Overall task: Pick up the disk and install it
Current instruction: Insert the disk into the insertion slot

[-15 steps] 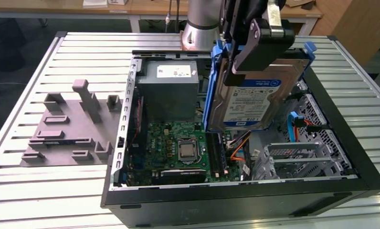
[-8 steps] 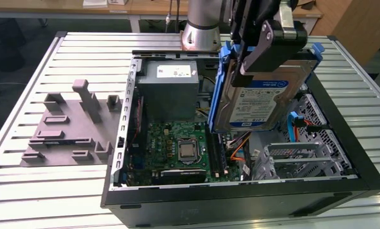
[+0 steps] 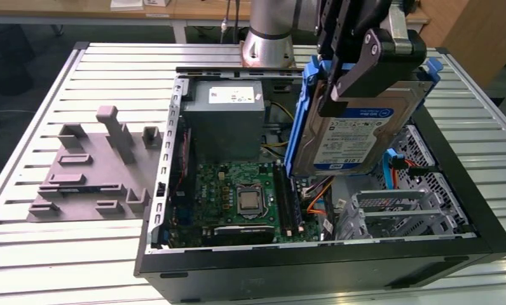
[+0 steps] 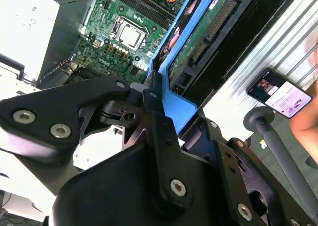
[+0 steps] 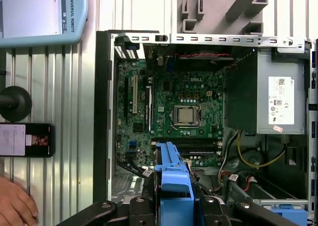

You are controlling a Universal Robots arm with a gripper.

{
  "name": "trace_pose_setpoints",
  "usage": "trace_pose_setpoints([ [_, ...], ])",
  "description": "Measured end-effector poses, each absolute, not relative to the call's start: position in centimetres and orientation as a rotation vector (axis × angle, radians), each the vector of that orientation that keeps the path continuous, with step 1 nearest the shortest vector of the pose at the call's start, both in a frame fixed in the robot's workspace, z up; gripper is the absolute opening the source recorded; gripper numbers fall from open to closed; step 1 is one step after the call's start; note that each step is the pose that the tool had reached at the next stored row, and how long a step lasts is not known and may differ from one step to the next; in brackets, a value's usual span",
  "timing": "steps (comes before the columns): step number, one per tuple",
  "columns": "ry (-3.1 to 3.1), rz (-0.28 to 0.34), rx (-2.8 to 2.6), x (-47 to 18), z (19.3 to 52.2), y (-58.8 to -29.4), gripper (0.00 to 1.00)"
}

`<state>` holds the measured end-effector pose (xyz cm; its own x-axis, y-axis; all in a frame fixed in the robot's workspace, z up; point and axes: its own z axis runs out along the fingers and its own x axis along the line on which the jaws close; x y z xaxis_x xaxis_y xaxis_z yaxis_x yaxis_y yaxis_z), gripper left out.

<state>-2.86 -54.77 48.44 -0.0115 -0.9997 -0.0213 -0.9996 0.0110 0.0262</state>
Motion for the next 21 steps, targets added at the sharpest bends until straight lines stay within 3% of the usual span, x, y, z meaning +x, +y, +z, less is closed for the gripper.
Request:
trace_pose_setpoints([
  [21, -2.231, -0.053, 2.206, -2.0, 48.43, -55.62, 0.36],
])
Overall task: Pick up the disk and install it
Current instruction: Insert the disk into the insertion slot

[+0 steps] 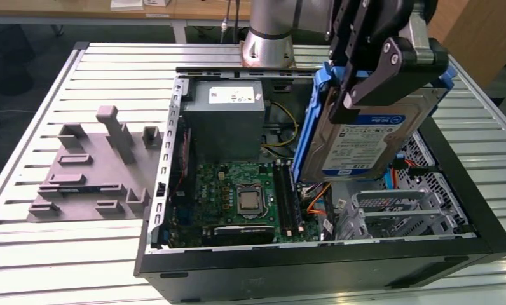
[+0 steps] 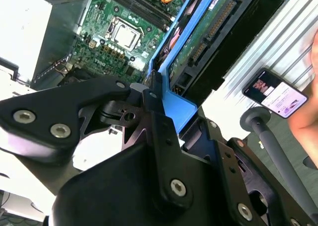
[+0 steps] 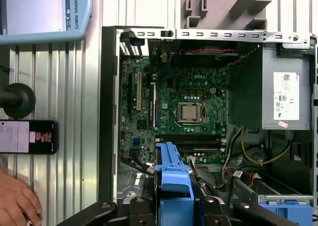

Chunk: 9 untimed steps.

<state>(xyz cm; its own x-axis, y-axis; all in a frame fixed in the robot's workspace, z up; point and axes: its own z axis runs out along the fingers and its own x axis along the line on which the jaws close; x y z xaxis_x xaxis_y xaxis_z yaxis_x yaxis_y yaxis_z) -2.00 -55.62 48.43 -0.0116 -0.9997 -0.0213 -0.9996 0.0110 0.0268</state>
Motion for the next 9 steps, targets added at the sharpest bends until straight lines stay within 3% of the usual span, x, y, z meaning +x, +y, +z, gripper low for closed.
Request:
trace_pose_setpoints([
  [9, -2.231, -0.054, 2.206, -1.48, 48.25, -56.52, 0.36],
])
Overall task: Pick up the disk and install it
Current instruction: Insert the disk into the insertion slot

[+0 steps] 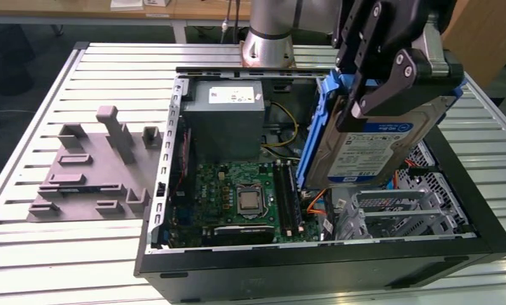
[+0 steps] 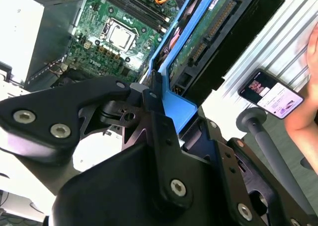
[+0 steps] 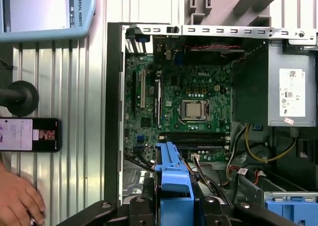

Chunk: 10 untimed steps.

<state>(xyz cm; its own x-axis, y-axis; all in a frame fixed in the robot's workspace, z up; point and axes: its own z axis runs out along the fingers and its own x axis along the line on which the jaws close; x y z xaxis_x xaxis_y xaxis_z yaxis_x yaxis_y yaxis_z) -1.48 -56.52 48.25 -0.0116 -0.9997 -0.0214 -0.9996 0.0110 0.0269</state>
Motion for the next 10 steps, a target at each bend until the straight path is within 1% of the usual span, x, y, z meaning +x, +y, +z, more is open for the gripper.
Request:
trace_pose_setpoints([
  [10, -2.231, -0.053, 2.206, -0.1, 47.9, -56.6, 0.36],
])
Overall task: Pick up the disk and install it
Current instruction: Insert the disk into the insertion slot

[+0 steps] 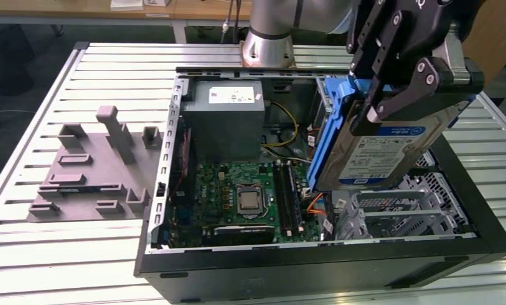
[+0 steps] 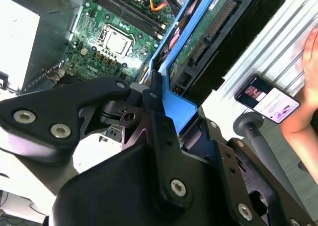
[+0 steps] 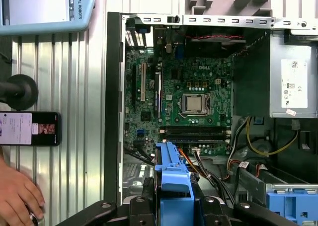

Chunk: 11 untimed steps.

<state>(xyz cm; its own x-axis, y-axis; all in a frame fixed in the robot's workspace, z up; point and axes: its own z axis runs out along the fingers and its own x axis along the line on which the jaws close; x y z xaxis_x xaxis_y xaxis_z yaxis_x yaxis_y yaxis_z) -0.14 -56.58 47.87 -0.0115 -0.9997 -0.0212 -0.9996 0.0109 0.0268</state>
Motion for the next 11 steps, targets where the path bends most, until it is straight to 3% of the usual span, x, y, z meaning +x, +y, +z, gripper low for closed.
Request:
trace_pose_setpoints([
  [11, -2.231, -0.054, 2.206, 0.4, 47.5, -56.61, 0.36],
])
